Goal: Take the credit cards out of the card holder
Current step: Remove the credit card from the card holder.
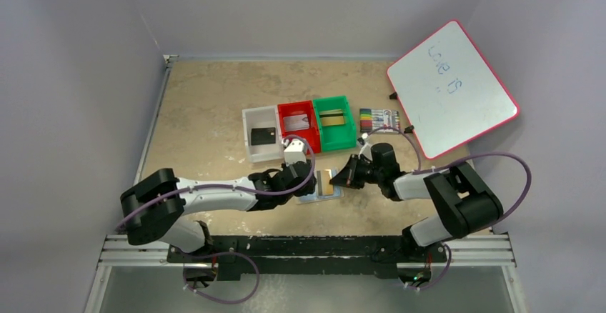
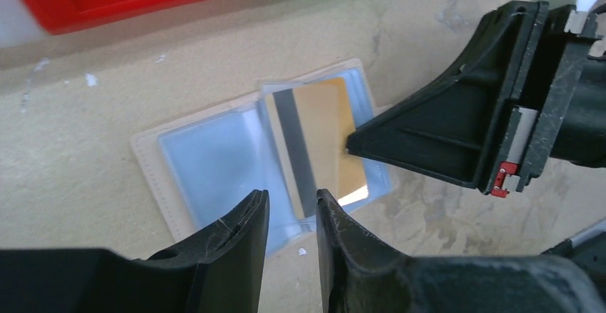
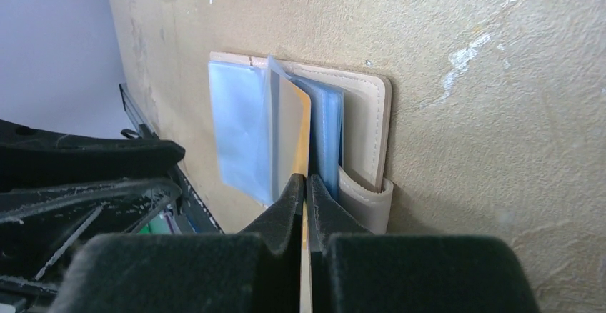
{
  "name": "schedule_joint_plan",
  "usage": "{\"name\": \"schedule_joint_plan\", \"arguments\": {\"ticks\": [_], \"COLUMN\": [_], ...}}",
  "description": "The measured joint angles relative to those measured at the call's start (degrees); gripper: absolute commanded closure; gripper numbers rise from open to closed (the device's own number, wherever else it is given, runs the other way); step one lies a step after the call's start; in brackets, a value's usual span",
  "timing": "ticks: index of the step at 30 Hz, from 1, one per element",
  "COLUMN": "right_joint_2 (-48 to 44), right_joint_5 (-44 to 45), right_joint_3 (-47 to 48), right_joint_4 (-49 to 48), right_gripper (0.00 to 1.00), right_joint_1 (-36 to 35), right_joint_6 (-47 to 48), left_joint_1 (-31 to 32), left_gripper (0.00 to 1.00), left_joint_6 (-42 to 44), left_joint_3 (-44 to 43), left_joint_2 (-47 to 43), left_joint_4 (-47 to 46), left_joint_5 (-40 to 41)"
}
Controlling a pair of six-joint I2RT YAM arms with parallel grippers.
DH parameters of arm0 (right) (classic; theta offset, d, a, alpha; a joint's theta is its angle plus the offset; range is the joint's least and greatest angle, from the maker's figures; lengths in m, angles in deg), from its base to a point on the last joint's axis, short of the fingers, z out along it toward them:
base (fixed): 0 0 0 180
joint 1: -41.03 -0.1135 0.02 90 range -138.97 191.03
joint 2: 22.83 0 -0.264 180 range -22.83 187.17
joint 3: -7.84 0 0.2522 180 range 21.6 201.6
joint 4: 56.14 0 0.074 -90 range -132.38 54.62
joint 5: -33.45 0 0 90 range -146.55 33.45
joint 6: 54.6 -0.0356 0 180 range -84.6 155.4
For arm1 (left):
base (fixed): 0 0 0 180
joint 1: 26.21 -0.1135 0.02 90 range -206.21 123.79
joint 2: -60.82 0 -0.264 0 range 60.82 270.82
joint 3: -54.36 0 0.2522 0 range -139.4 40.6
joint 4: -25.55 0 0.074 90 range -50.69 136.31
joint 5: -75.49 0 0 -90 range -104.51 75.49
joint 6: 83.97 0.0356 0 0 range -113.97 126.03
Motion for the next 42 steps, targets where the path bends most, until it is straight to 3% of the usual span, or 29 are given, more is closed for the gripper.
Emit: {"name": "schedule_joint_plan", "arguments": {"ticks": [14, 24, 32, 35, 42], "right_joint_2": [-9.2, -9.0, -6.9, -4.6, -3.7], "right_joint_5": [6.1, 5.9, 5.2, 4.3, 3.1], "right_joint_3": [-1.3, -3.6, -5.1, -5.4, -5.6], "right_joint_4": [6.5, 3.4, -2.3, -5.5, -7.4], "right_gripper": [1.00, 0.95, 0.91, 1.00, 1.00], "right_joint_1": [0.0, 0.1, 0.1, 0.1, 0.4], "right_joint_6": [-0.3, -2.4, -5.1, -5.8, -6.5], "left_joint_1": [0.0, 0.0, 0.4, 0.5, 0.7], "left_gripper": [0.83, 1.00, 1.00, 1.00, 1.00], "left_joint_6": [0.8, 0.7, -0.2, -0.3, -1.0], "left_joint_3": [-1.1, -3.1, -2.7, -2.7, -2.6], "left_joint_2": [11.0, 13.3, 13.8, 13.9, 14.0], "left_joint_4": [-7.5, -6.4, -7.8, -8.0, -8.0], "left_joint_5": [-7.7, -6.5, -5.2, -4.9, -4.0]}}
